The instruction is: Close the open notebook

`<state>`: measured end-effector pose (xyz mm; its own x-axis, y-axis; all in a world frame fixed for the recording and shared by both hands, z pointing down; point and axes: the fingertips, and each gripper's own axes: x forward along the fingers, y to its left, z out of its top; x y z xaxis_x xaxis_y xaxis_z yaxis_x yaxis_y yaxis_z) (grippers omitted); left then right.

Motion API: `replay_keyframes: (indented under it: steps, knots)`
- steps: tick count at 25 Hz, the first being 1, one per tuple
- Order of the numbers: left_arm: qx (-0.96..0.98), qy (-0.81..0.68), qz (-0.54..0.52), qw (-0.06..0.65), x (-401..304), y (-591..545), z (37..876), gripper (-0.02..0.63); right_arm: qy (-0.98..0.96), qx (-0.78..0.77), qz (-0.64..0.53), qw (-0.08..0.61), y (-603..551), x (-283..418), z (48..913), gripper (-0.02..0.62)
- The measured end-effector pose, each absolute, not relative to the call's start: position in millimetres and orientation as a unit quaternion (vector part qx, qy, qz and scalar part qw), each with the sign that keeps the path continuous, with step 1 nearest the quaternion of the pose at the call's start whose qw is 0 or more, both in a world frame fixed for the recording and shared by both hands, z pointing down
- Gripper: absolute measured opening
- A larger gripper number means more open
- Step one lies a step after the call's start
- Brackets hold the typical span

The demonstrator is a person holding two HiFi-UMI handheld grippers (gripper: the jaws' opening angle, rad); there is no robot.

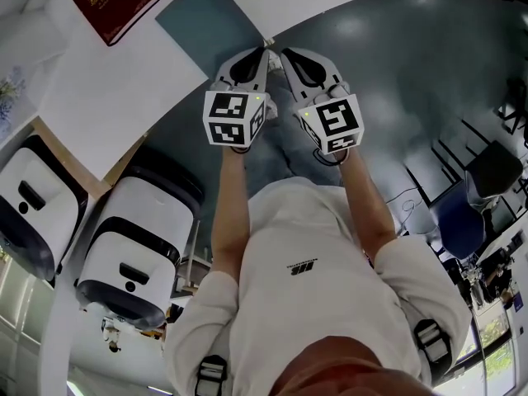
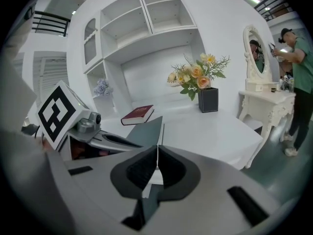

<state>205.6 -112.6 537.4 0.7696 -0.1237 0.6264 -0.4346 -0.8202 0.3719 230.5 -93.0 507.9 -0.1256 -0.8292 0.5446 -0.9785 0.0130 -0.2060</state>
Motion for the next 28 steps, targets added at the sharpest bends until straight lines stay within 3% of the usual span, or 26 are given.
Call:
replay_keyframes:
  steps: [28]
  knots:
    - [0.907, -0.155, 0.316, 0.231, 212.0, -106.8, 540.8, 0.000, -0.684, 0.665, 0.271, 0.130, -77.1, 252.3, 507.6, -0.002]
